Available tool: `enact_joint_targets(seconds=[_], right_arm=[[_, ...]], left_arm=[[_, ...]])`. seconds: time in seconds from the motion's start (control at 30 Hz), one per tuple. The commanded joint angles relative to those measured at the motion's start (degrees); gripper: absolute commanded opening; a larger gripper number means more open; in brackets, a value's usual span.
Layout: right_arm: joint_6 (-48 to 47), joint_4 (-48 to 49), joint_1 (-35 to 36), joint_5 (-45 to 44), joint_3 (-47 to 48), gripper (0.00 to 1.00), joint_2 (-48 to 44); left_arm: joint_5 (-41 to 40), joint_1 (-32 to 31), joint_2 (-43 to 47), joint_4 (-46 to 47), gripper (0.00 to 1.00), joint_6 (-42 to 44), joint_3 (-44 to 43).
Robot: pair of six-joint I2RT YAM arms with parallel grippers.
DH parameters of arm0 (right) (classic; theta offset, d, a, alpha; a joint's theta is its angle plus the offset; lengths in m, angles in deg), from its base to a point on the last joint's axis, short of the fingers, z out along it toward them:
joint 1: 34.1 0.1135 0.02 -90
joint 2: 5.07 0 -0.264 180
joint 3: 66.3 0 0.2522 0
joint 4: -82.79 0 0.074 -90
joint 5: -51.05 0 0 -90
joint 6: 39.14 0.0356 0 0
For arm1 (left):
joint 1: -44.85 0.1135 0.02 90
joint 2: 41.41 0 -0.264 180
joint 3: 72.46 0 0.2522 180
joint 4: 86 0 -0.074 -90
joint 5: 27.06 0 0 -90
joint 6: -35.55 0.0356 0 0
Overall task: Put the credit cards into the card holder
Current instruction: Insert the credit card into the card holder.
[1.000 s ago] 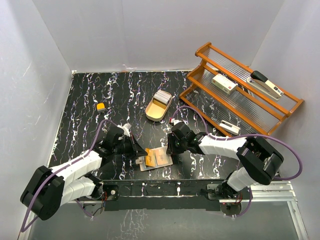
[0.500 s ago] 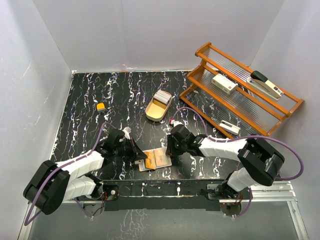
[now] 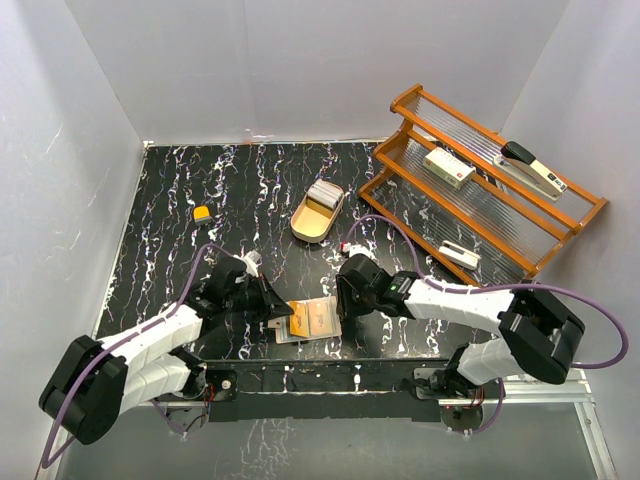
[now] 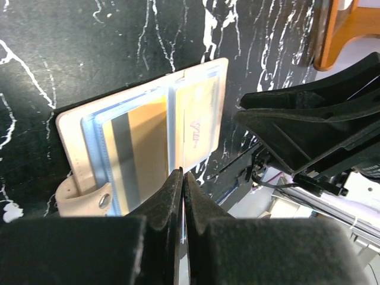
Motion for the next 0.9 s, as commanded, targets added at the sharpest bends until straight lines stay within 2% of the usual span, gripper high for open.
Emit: enact_joint_targets(seconds=[0.0,0.17,0.37,0.67,0.87], right_arm=[[0.08,2.04,0.23,-0.59,2.6,0.26,-2.35],[0.1,5.61,0.22,2.7,2.2,0.22,-0.9],[-1.33,7.0,0.31,3.5,2.84,0.23,1.5],[-2.78,3.27,0.33,1.06,6.38,0.22,7.98],[-2.78,0.94,0.4,-1.76,5.56,0.14,8.36]], left_arm=[[3.02,0.21,0.21,3.28,0.0,-2.21,0.44],[4.06,0.22,-2.73,7.27,0.0,-2.84,1.82],[3.71,0.23,-4.2,8.06,0.0,-3.49,2.4],[2.75,0.24,-3.52,5.89,0.0,-2.88,2.44],[2.69,0.2,-3.59,4.11,0.0,-2.07,0.83]])
